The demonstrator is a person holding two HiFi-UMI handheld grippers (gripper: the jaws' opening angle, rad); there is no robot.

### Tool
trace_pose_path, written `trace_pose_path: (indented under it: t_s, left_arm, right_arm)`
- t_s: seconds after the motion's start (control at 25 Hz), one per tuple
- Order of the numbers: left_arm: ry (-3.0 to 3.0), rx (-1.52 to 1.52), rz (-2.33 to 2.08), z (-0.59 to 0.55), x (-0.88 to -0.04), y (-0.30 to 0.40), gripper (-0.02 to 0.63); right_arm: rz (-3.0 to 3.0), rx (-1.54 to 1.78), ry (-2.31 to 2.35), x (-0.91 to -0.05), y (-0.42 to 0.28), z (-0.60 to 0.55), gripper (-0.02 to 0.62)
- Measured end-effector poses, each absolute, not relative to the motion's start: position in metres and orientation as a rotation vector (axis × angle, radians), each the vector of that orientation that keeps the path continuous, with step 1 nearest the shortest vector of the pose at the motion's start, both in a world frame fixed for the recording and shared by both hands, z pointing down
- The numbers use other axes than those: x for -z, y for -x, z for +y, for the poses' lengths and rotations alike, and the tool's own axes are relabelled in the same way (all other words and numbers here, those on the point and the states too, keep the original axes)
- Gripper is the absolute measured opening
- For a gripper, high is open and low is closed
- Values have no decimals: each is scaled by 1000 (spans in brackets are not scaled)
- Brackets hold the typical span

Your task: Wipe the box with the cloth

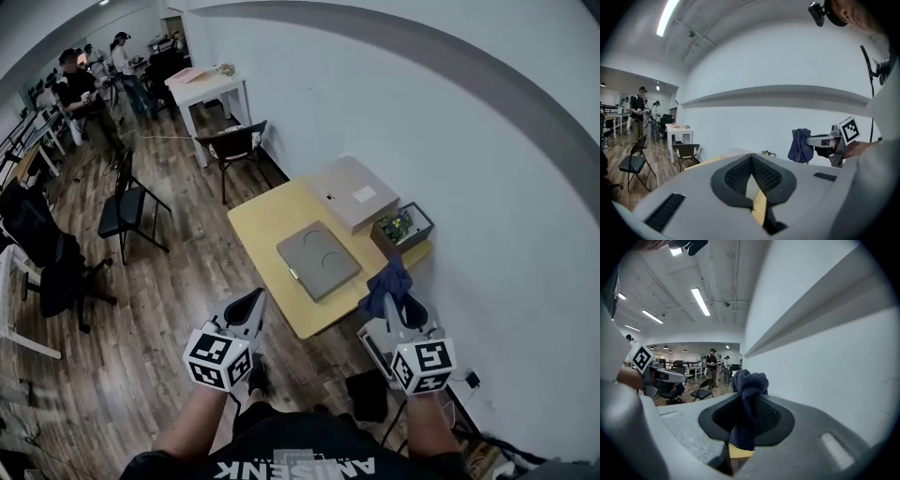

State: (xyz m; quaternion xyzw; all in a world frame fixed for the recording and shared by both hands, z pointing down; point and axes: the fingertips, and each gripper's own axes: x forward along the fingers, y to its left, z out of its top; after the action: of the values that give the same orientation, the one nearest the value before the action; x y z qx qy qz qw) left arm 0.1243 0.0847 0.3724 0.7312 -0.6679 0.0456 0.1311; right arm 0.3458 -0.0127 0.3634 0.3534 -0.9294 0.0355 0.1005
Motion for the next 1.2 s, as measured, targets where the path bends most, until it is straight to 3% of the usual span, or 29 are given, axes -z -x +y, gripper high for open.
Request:
trace_pose_path:
  t_s: [0.8,1.2]
  left_arm:
    - [-2452,-182,-1471,-20,-396,-15,2]
    - [-2428,-246,-1411,-20,-436,-15,2]
  right_arm:
    - [-2427,-324,-1579,-433,-276,-65,77]
    - [-2317,-465,-1587,-499,-289,-91,77]
